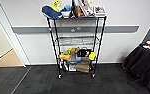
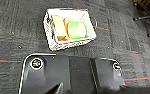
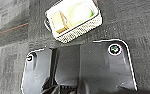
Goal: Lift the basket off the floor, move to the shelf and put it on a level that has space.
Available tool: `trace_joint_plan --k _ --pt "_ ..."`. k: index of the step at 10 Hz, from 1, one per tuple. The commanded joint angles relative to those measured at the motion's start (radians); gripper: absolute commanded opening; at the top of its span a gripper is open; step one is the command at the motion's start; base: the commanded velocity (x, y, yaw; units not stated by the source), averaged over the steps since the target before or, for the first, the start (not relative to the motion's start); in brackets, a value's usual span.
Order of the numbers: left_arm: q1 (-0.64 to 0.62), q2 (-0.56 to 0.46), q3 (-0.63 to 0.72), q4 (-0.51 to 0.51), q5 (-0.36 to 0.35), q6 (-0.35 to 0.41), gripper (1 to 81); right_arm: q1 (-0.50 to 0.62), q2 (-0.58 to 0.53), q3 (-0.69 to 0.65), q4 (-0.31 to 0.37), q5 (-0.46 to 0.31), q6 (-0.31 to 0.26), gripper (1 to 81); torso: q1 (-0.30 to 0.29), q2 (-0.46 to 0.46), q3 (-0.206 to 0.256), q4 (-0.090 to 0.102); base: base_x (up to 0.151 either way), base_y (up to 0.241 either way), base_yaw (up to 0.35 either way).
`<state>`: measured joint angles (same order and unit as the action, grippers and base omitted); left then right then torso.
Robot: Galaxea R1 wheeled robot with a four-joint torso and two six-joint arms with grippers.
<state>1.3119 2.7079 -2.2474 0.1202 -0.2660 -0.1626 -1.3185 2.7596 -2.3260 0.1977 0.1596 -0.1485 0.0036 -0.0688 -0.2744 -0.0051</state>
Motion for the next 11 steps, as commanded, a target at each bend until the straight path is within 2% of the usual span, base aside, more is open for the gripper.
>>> trace_joint_plan --k 1,3,4,5,6,7,9,11 --pt "-0.038 -0.006 -0.003 0.016 0.033 -0.005 81.1 0.044 -0.016 0.001 -0.012 -0.049 -0.003 81.1 0.000 0.000 0.000 0.000 0.000 0.000 0.000" --pt "-0.036 -0.002 -0.003 0.010 0.039 -0.005 81.1 0.043 -0.016 -0.001 -0.011 -0.049 0.000 81.1 0.000 0.000 0.000 0.000 0.000 0.000 0.000" --pt "-0.035 0.006 -0.006 -0.005 0.071 -0.006 81.1 0.043 -0.016 -0.006 -0.009 -0.049 0.004 81.1 0.000 0.000 0.000 0.000 0.000 0.000 0.000" --pt "-0.035 0.010 -0.023 -0.028 0.137 -0.015 81.1 0.043 -0.015 -0.010 -0.006 -0.051 0.004 81.1 0.000 0.000 0.000 0.000 0.000 0.000 0.000" --pt "-0.033 0.014 -0.049 -0.038 0.162 -0.018 81.1 0.044 -0.013 -0.010 -0.004 -0.051 0.004 81.1 0.000 0.000 0.000 0.000 0.000 0.000 0.000" --pt "-0.033 0.011 -0.050 -0.033 0.162 -0.018 81.1 0.044 -0.007 -0.010 -0.004 -0.051 0.004 81.1 0.064 -0.100 0.000 0.000 0.000 0.000 0.000" --pt "-0.033 0.009 -0.040 -0.036 0.163 -0.018 81.1 0.044 -0.004 -0.010 -0.003 -0.052 0.006 81.1 0.069 -0.108 0.000 0.000 0.000 0.000 0.000" --pt "-0.033 0.009 -0.037 -0.039 0.162 -0.018 81.1 0.044 0.001 -0.015 -0.001 -0.052 0.006 81.1 0.101 -0.161 0.000 0.000 0.000 0.000 0.000"
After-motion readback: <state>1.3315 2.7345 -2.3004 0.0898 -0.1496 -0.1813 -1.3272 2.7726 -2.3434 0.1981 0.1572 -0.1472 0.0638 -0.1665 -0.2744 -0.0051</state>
